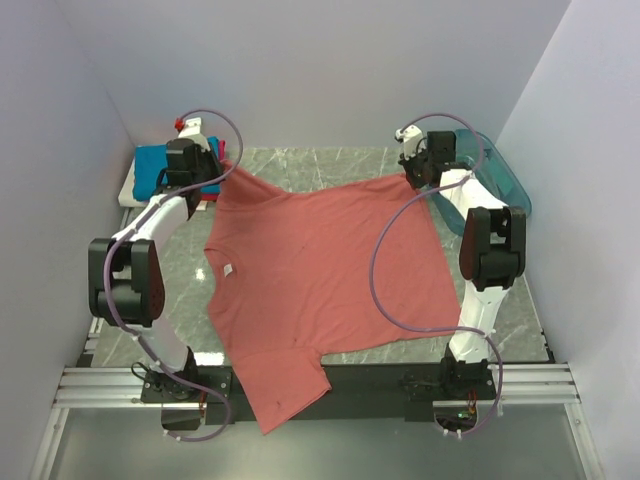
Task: Fold and stack the t-shirts
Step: Fold the tshirt
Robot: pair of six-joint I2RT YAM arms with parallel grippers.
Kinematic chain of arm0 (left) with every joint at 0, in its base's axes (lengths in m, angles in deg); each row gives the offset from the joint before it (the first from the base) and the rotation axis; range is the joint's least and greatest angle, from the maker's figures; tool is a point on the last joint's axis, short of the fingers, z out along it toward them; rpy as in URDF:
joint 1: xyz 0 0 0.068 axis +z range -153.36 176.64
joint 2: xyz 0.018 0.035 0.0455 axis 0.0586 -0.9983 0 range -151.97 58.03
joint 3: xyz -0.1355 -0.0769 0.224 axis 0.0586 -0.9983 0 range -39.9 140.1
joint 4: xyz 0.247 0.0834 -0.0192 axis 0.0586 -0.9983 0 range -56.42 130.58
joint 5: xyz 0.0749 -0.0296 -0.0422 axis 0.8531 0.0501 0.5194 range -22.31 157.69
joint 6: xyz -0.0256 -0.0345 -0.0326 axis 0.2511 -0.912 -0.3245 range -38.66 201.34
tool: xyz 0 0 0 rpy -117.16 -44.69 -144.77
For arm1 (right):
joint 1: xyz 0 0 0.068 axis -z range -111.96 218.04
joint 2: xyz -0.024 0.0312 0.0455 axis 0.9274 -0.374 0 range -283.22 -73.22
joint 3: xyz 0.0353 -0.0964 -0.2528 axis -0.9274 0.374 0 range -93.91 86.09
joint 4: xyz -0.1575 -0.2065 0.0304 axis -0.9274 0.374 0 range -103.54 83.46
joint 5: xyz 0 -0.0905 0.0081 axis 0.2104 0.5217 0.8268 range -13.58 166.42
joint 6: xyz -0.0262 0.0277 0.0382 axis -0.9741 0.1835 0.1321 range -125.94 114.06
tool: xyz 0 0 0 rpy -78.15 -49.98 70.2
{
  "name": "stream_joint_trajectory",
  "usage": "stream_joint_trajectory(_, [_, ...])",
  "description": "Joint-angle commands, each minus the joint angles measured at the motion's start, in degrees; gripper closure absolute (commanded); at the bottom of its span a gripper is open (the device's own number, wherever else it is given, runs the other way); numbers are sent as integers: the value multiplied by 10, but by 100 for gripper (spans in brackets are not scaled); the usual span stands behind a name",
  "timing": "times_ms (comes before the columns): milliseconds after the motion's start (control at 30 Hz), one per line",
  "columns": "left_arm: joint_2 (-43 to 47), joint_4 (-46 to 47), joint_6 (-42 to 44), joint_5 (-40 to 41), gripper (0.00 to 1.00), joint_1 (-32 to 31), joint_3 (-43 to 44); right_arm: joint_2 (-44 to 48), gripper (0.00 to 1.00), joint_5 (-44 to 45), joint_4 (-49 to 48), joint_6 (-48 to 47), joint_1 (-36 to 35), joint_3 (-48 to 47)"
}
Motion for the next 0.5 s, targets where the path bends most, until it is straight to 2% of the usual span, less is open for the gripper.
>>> stream_joint_trajectory(0, [37, 22, -10, -25, 100, 2, -18, -8, 100, 8, -20, -15, 4, 1])
stream_joint_trajectory(233, [66, 10, -15, -45, 99, 2, -39, -19, 100, 15, -23, -27, 4, -13])
stream_joint_trajectory(467, [110, 7, -26, -59, 100, 2, -76, -3, 100, 17, -68, -58, 5, 30])
